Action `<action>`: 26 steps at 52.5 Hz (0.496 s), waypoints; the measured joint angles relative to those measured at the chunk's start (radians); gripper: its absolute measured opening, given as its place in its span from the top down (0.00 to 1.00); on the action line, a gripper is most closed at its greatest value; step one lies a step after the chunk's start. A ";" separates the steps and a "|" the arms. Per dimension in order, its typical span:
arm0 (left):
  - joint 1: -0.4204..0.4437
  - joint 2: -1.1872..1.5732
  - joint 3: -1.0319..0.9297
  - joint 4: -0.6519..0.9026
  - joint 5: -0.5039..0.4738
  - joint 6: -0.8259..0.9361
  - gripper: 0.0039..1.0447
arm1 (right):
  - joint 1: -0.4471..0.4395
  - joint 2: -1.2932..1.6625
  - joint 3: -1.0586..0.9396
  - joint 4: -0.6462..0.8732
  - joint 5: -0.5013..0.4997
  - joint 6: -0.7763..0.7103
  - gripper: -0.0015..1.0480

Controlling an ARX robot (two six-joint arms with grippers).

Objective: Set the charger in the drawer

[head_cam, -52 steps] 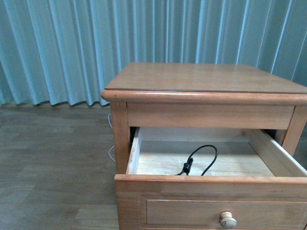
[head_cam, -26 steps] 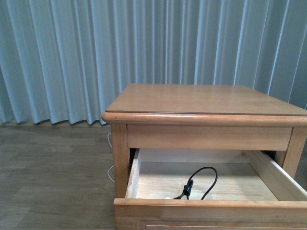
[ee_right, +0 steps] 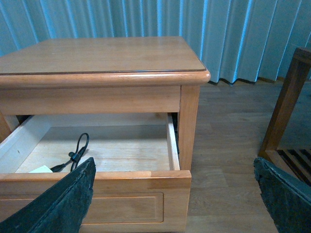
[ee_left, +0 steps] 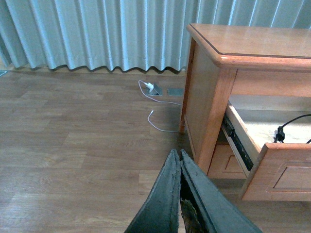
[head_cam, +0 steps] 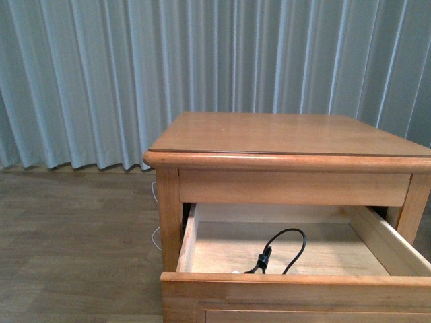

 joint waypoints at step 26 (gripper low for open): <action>0.000 -0.050 -0.045 0.003 0.000 0.000 0.96 | 0.000 0.000 0.000 0.000 0.000 0.000 0.08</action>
